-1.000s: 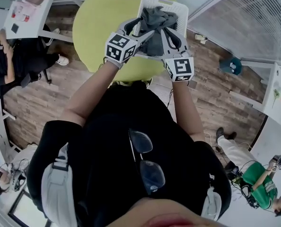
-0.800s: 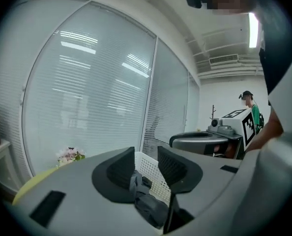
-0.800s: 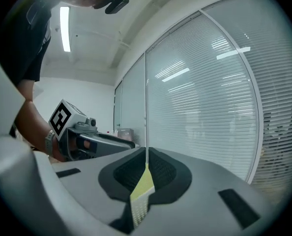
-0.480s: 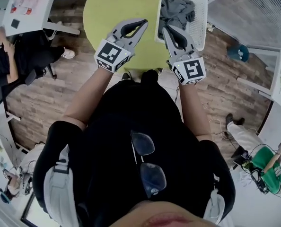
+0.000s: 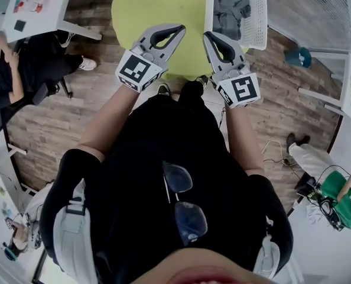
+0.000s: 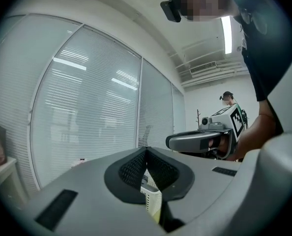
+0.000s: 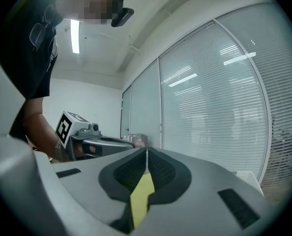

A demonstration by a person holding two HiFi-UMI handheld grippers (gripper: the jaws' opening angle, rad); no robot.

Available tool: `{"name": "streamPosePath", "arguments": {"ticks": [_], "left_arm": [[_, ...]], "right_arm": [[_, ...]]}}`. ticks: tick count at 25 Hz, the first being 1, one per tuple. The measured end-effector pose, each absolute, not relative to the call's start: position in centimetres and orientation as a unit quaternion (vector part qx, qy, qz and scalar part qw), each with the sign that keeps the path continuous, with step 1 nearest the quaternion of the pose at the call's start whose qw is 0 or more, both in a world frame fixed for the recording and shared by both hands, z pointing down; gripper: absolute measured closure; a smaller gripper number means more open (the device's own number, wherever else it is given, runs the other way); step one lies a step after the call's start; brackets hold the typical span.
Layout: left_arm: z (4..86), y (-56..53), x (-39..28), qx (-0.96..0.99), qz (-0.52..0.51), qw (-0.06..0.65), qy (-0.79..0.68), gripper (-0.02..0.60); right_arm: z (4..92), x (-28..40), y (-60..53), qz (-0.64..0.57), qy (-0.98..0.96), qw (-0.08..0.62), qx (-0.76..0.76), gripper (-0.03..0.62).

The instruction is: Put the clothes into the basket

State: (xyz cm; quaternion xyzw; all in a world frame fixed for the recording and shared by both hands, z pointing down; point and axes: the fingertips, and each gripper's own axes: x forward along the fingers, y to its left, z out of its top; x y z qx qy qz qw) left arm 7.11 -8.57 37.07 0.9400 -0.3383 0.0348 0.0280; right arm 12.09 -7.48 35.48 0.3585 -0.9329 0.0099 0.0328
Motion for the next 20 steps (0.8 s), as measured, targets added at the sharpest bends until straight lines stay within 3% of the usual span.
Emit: {"name": "streamPosePath", "arguments": {"ticks": [20], "left_arm": [[38.1,-5.7,5.4,0.943,0.018,0.042,-0.331,0.571]], "right_arm": [[36.0,10.7,-4.2,0.012,-0.932,0.034,0.361,0.562]]}}
